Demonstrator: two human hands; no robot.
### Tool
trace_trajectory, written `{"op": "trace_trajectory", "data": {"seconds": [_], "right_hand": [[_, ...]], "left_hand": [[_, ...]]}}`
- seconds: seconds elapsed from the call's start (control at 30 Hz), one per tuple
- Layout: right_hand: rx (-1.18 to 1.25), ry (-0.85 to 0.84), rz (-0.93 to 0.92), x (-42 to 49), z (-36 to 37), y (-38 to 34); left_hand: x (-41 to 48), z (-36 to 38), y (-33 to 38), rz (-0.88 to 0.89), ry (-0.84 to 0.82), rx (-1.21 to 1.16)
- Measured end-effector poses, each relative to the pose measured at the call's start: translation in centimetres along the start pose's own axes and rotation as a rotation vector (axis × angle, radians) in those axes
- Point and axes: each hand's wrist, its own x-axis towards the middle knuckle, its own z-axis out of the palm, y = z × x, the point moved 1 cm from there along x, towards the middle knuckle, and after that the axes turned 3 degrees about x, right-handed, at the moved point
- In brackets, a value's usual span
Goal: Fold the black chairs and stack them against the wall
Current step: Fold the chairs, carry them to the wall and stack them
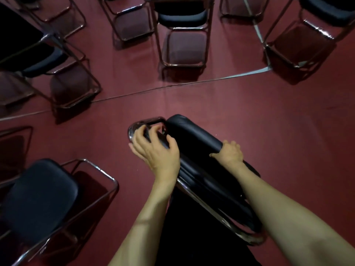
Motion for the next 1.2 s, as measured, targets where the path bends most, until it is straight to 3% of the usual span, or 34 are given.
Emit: {"op": "trace_trajectory", "data": {"seconds": [0.13,0.2,0.33,0.5,0.73,0.83,0.97,1.1,1.2], "right_hand": [[-0.021,0.013,-0.04,-0.5,0.8,-0.1],[-0.029,0.022,-0.054,-0.6,1.3,-0.1],[-0.092,-0.017,-0.051,-1.1,1.2,-0.7],[-0.055,-0.068,-0.056,-2.6,2.1,-1.5],[-0.292,-0.103,-0.137,-5.6,3.1,-4.1],[-0.273,-0.111,-0.202,-6.2,4.7,-4.5],[0.133,-0.21,-0.252,-6.8,7.0,-5.0],[0.06,-0.226,-0.227,-6.6,7.6,-5.2],[-0.082,-0.181,-0.323,-7.1,7.4,-4.5]], "left_hand": [[-3.1,-1.1,-0.4,-0.555,-0.048,-0.205],[-3.9,-1.7,-0.7,-0.723,-0.11,-0.322],[-4.3,-2.7,-1.6,-0.74,-0.19,-0.378],[-5.8,-4.5,-3.6,-0.805,-0.36,-0.641],[-6.6,-7.8,-7.4,-0.865,-0.524,-0.554],[-7.7,-9.1,-9.0,-0.949,-0.508,-0.559],[-9.2,-10.6,-10.3,-0.99,-0.515,-0.545],[-11.5,-11.3,-10.0,-1.009,-0.473,-0.493],[-14.2,-11.3,-8.1,-1.07,-0.379,-0.501]]}}
